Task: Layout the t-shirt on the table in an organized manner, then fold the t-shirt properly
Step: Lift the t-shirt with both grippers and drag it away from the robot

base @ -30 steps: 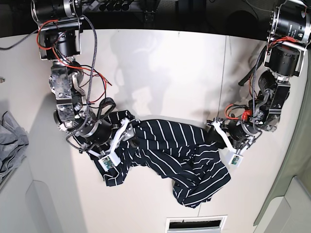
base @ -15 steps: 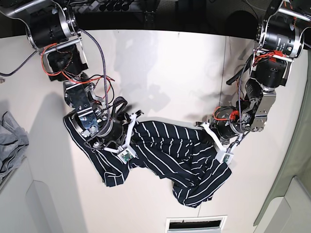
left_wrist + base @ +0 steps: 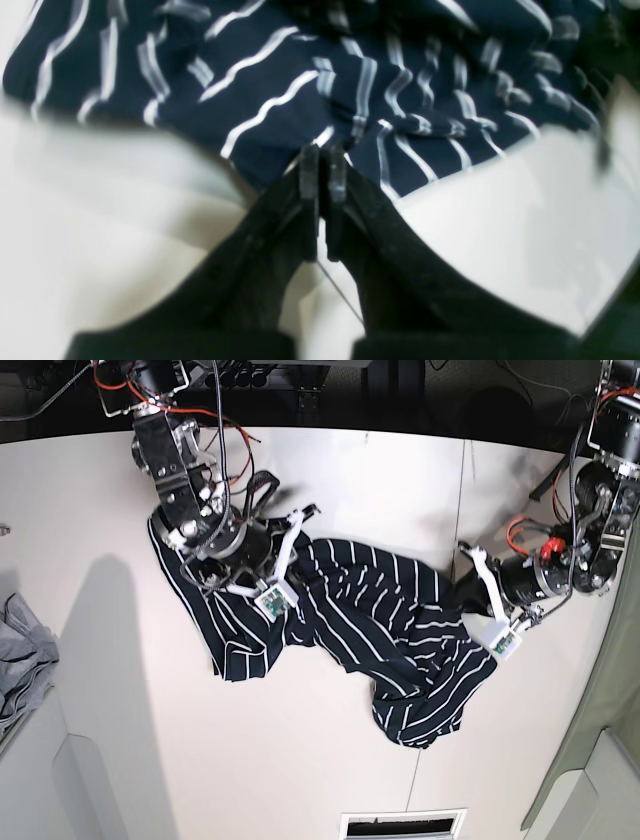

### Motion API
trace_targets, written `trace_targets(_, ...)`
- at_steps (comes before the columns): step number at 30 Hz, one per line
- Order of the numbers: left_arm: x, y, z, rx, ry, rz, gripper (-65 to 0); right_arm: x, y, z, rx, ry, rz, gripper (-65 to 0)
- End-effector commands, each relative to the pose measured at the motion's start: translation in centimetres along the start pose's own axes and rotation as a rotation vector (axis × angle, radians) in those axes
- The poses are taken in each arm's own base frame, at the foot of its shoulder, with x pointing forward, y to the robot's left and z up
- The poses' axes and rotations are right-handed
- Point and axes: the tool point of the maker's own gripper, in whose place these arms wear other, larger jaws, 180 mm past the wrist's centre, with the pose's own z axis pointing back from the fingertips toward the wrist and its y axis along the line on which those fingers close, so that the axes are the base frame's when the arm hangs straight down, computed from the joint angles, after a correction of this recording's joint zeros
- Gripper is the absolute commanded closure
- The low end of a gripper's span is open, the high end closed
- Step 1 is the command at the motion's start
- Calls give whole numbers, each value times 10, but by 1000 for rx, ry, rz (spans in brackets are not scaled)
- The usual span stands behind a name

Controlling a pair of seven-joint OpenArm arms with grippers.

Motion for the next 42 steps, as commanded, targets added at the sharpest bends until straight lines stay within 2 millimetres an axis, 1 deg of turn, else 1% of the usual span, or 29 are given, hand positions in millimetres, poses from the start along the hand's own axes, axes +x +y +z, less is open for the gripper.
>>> trace_targets(1, 16, -1, 10, -2, -54, -26, 0, 10, 3, 5, 3, -46, -3, 0)
trace_targets(3, 7, -15, 19, -18, -51, -30, 0, -4, 18, 13, 19, -33, -20, 0)
trace_targets(5, 4, -21, 27, -15, -61, -22, 0, -14, 29, 19, 33, -25, -36, 0)
trace_targets(7, 5, -19, 33, -1, -72, -19, 0, -20, 35, 21, 40, -17, -46, 0)
trace_targets(8, 7, -17, 35, 8, -78, -21, 0, -21, 35, 21, 39, -16, -45, 0)
trace_targets(9, 9, -13, 37, 19, -75, -24, 0, -20, 34, 21, 35, -17, -44, -21)
trace_targets(10, 11, -9, 40, 30, -68, -30, 0, -17, 33, 22, 32, -24, -42, -108)
trace_targets(11, 14, -7, 44, 38, -63, -40, -57, -12, 30, 23, 25, -36, -40, -194)
trace_targets(12, 17, -5, 47, 41, -60, -55, -132, -6, 29, 24, 20, -51, -35, -265)
trace_targets(13, 23, -5, 51, 42, -68, -73, -198, 1, 27, 26, 16, -70, -29, -316)
trace_targets(14, 30, -3, 55, 51, -84, -86, -249, 9, 26, 29, 13, -90, -24, -340)
trace_targets(15, 38, -1, 59, 61, -107, -91, -275, 17, 26, 32, 12, -115, -26, -343)
trace_targets(18, 65, 6, 71, 93, -177, -121, -280, 43, 24, 40, 10, -187, -30, -343)
trace_targets(21, 87, 11, 72, 103, -227, -143, -280, 58, 19, 42, -12, -224, -42, -343)
trace_targets(23, 96, 10, 68, 107, -246, -169, -280, 65, 17, 41, -19, -239, -57, -343)
trace_targets(25, 99, 11, 58, 139, -246, -208, -280, 74, 14, 39, -26, -259, -80, -343)
trace_targets(28, 100, 11, 34, 179, -233, -357, -280, 85, 6, 33, -43, -278, -108, -343)
trace_targets(29, 101, 9, 25, 176, -230, -406, -280, 86, 1, 30, -52, -276, -117, -343)
trace_targets(32, 95, 4, -3, 159, -190, -553, -280, 77, -13, 24, -82, -247, -146, -343)
trace_targets(36, 83, 15, -31, 172, -86, -691, -280, 54, -31, 23, -121, -198, -204, -343)
trace_targets(39, 70, 4, -44, 85, -25, -785, -280, 43, -43, 26, -142, -171, -253, -343)
trace_targets(42, 69, -7, -51, 54, -22, -830, -280, 37, -53, 30, -159, -172, -301, -343)
